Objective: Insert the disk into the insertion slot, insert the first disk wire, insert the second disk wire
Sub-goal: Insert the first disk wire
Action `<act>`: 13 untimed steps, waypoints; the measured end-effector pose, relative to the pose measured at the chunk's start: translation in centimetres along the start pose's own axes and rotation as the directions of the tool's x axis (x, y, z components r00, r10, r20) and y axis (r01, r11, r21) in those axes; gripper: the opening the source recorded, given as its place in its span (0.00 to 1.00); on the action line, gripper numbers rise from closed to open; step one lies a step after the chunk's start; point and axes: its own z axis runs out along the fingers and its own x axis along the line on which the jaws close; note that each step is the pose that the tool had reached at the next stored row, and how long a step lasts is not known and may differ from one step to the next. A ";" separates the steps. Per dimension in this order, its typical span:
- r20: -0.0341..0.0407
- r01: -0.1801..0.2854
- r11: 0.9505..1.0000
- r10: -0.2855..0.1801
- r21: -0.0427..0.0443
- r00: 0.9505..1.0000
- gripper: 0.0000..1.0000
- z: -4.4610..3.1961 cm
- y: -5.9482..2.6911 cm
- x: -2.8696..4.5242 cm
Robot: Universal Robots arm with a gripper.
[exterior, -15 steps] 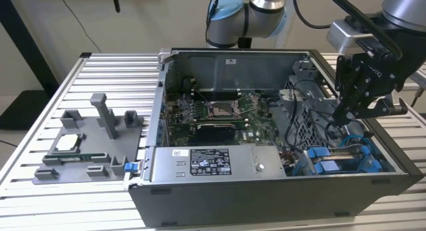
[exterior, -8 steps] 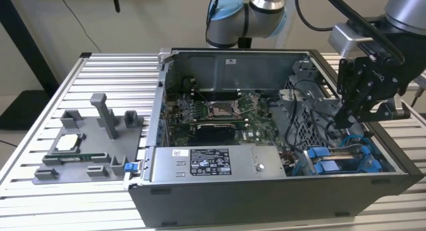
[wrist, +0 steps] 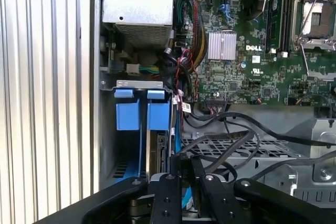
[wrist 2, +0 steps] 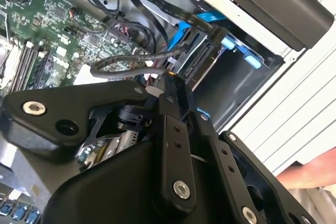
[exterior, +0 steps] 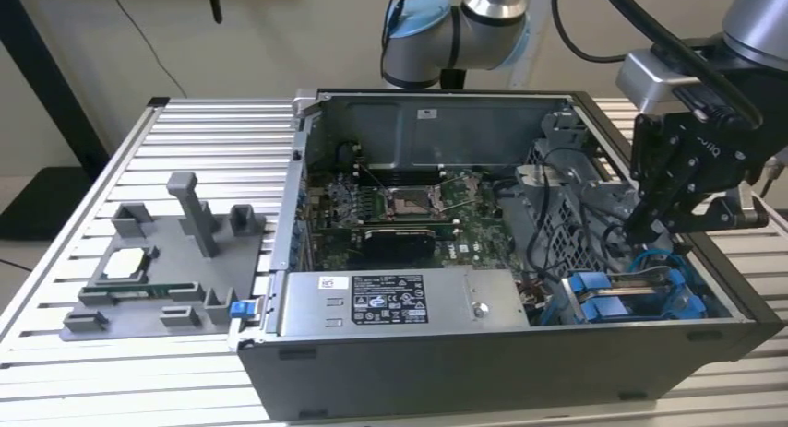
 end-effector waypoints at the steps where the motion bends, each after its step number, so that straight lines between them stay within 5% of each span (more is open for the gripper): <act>1: 0.000 0.000 1.000 0.000 0.000 1.000 0.00 0.03 -0.07 0.05; 13: -0.006 -0.008 1.000 0.008 -0.005 1.000 0.00 0.40 -0.74 0.71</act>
